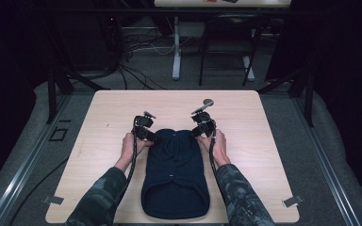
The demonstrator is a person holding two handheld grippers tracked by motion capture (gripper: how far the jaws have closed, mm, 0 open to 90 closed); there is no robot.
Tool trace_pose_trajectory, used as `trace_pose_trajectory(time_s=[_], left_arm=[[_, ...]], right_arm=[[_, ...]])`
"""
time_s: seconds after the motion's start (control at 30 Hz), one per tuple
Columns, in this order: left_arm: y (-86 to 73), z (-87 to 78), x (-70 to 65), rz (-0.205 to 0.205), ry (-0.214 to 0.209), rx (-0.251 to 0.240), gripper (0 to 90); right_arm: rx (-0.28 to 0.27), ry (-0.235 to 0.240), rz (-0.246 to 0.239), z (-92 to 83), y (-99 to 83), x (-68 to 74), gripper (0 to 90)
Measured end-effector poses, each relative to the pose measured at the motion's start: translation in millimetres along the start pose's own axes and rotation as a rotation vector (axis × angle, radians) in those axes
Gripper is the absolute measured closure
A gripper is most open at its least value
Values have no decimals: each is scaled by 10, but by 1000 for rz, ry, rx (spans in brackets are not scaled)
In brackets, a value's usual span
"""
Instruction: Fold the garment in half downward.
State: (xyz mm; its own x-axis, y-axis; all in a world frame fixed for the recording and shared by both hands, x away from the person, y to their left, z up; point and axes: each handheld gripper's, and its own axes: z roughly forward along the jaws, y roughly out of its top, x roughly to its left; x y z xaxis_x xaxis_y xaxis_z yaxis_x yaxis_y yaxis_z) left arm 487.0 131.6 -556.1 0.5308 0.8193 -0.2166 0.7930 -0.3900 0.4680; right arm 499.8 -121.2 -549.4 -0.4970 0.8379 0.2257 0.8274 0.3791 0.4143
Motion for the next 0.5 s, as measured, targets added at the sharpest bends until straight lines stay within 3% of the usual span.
trace_pose_trajectory(time_s=[0.17, 0.2, 0.27, 0.4, 0.5], left_arm=[[-4, 1, 8, -1, -19, 1, 734], [-4, 2, 2, -2, -20, -2, 750], [0, 0, -8, 6, -19, -3, 782], [-6, -11, -35, 18, -5, -16, 838], [-13, -16, -43, 26, 1, -23, 847]], right_arm=[[-27, -5, 10, 28, -29, 6, 765], [-14, -10, -14, 19, -30, 1, 774], [-45, -12, 10, 30, -48, 19, 791], [-36, -42, -43, 12, -38, 68, 808], [-50, -43, -46, -11, -53, 81, 811]])
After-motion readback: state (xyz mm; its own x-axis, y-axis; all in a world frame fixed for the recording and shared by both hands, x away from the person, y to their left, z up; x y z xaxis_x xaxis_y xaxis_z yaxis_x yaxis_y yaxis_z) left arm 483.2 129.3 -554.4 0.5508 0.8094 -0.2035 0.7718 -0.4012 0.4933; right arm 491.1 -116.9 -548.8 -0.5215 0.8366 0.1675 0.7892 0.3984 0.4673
